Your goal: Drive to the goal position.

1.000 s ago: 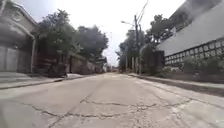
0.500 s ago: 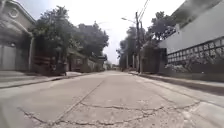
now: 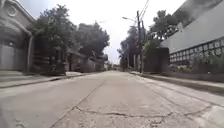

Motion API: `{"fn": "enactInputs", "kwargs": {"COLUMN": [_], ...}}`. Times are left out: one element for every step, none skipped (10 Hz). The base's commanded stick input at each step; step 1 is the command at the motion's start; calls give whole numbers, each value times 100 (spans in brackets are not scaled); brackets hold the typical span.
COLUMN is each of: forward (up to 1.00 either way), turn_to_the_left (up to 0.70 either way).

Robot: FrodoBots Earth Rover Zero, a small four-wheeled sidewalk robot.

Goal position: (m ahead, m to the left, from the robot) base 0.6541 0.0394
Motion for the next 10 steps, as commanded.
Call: {"fn": "enactInputs", "kwargs": {"forward": [50, 50, 50, 50, 50, 50, 50, 50, 50, 50], "turn_to_the_left": [-50, -50, -50, -50, -50, -50, -50, -50, -50, -45]}}
